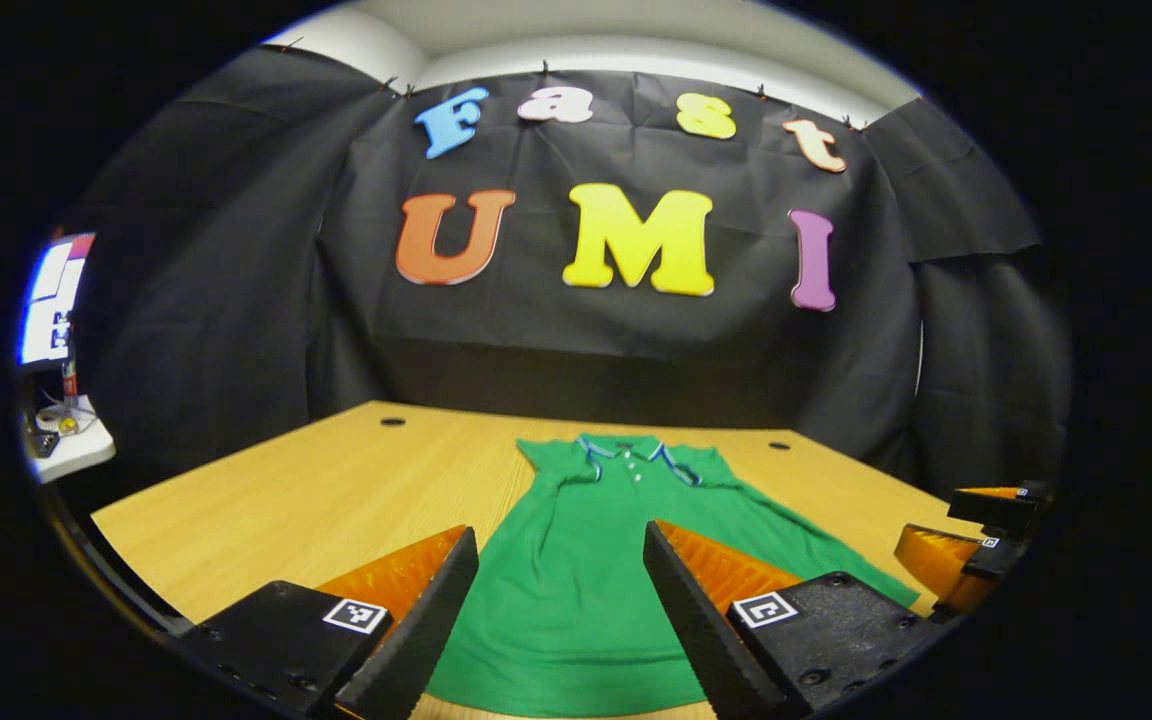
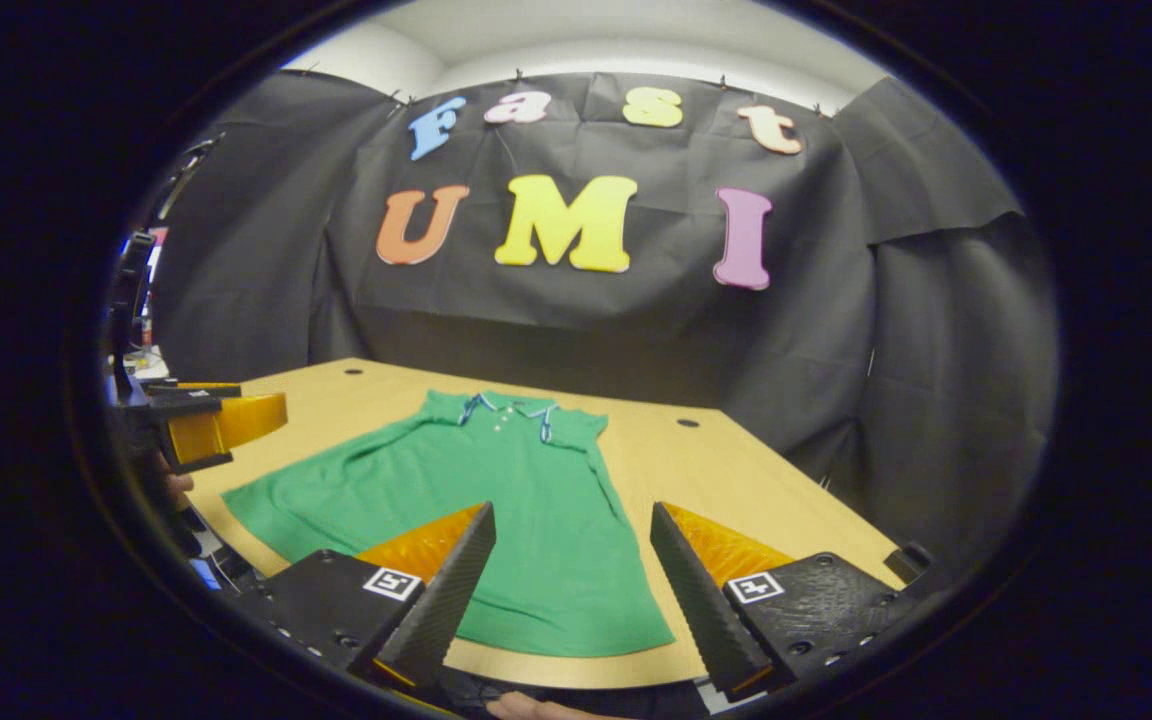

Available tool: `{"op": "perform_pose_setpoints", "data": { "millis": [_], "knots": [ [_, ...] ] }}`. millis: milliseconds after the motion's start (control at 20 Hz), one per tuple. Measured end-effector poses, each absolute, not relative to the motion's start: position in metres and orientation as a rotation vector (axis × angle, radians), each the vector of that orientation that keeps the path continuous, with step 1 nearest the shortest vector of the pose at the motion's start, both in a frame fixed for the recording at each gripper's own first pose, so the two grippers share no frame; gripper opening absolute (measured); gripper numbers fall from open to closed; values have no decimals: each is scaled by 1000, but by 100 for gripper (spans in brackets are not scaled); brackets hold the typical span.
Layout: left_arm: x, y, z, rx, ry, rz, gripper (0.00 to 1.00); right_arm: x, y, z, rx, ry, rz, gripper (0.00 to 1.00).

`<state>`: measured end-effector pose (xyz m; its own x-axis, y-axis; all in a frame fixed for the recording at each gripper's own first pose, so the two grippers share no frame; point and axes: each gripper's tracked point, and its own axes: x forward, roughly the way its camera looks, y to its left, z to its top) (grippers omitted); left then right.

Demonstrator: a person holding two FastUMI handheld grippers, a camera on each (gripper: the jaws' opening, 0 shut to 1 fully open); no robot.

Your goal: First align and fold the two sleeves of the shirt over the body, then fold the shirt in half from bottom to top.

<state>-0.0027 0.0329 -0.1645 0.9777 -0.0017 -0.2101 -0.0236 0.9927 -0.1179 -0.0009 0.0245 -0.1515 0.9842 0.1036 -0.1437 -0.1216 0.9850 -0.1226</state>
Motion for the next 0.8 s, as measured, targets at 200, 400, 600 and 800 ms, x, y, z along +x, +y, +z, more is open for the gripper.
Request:
{"op": "perform_pose_setpoints", "data": {
  "millis": [200, 400, 600, 800],
  "knots": [
    [1, 55, -225, -142, 400, 44, 100, 15, 10, -201, -78, 284, 94, 97],
    [1, 64, -232, -70, 442, 46, 100, 19, 9, -221, -50, 356, 100, 95],
    [-1, 70, -235, -58, 472, 47, 100, 19, 5, -222, -37, 364, 104, 95],
    [-12, 76, -238, -29, 515, 55, 100, 16, -13, -220, -62, 355, 73, 95]
  ]
}}
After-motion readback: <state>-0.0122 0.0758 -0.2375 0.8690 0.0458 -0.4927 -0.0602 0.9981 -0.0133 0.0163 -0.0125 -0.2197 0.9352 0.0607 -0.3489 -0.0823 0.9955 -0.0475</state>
